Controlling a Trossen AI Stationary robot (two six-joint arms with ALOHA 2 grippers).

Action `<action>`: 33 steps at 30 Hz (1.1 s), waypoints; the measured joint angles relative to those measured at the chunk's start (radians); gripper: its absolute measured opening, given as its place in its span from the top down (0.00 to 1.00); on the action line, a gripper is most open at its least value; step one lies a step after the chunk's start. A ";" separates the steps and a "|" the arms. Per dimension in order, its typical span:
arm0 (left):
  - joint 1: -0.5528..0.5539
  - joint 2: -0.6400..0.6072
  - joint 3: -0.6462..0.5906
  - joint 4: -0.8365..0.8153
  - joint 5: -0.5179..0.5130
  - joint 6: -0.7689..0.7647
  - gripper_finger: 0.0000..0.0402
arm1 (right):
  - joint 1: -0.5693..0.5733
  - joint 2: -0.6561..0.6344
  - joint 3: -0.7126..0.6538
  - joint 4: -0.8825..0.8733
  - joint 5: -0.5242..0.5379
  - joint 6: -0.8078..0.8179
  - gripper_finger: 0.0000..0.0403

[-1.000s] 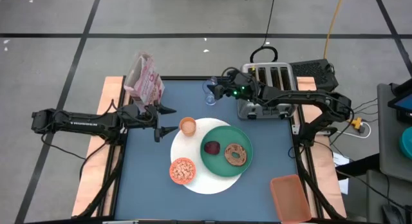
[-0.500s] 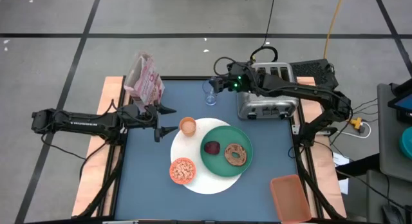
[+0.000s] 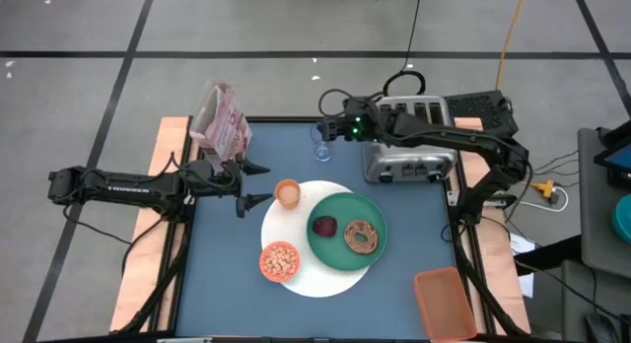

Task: Arrange a breakfast setting
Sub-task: Put the spoon from the transparent cup to the left side of the white table mat

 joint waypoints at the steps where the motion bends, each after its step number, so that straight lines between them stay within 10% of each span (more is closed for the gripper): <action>1: 0.000 0.000 0.000 0.000 0.000 0.000 0.01 | 0.000 0.014 0.000 0.000 0.000 0.000 0.11; 33: 0.000 0.000 0.000 -0.006 0.000 0.000 0.01 | -0.002 0.090 0.000 0.032 0.057 -0.015 0.11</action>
